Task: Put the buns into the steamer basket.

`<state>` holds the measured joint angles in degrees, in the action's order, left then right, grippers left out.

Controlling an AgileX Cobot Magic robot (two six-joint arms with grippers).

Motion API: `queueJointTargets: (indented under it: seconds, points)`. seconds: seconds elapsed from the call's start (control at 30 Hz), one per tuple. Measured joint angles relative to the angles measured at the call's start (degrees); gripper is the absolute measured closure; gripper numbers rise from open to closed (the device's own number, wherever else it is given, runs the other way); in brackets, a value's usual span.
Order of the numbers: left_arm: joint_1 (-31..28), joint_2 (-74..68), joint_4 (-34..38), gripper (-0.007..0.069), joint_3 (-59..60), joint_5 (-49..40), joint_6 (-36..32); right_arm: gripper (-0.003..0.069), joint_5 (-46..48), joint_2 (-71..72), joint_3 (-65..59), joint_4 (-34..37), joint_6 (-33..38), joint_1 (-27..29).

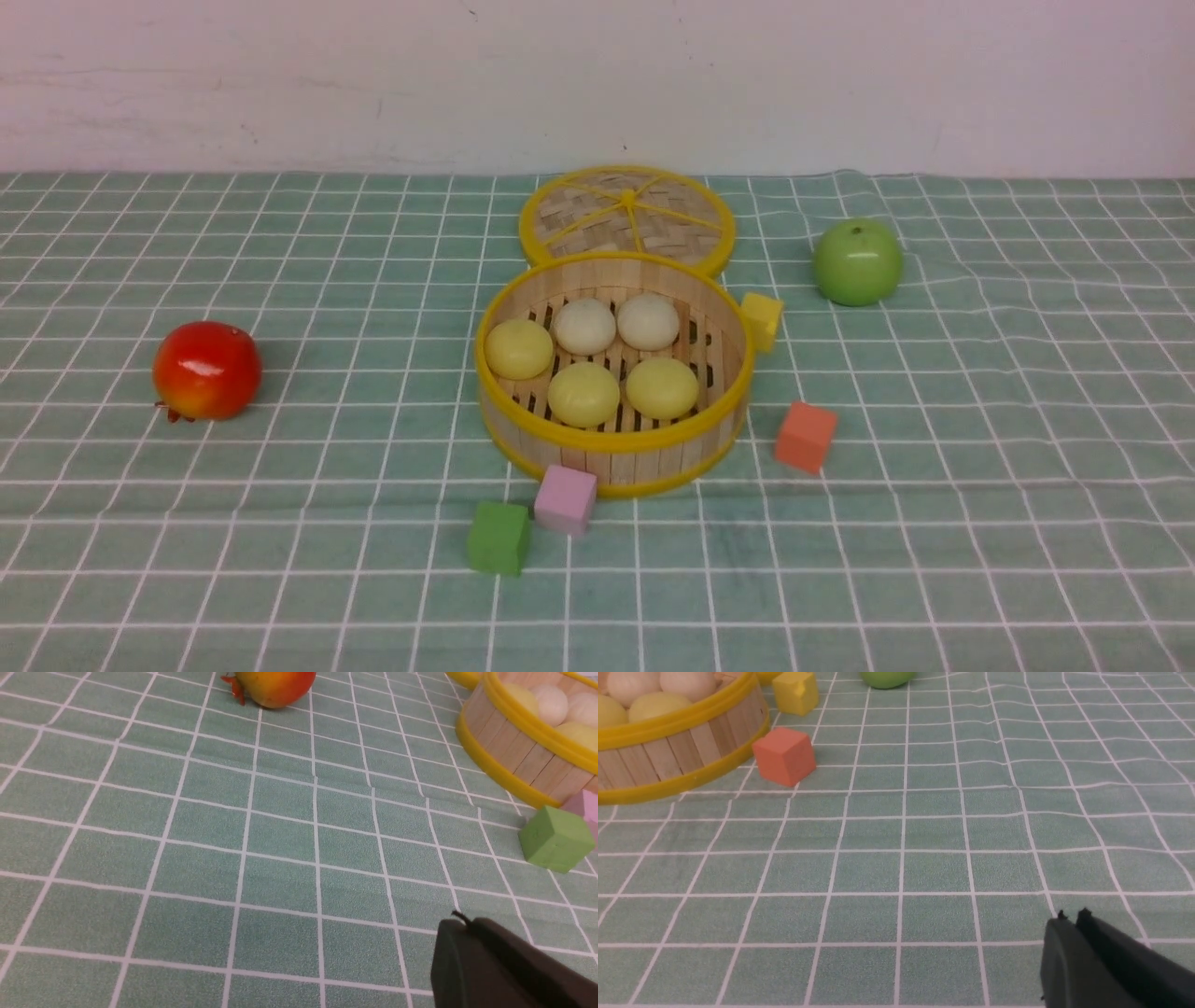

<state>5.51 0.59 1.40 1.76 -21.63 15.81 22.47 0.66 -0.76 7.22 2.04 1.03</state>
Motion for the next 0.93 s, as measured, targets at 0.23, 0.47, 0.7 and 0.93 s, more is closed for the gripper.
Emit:
queueJointTargets:
  seconds: [0.23,0.47,0.7,0.93]
  points:
    - [0.0,0.0,0.0,0.0638,0.0,0.0,0.0,0.0624,0.0,0.0,0.0,0.0,0.0,0.0]
    - [0.0,0.0,0.0,0.0638,0.0,0.0,0.0,0.0615,0.0,0.0,0.0,0.0,0.0,0.0]
    - [0.0,0.0,-0.1,0.0638,0.0,0.0,0.0,0.0609,0.0,0.0,0.0,0.0,0.0,0.0]
    - [0.0,0.0,-0.1,0.0638,0.0,0.0,0.0,0.0609,0.0,0.0,0.0,0.0,0.0,0.0]
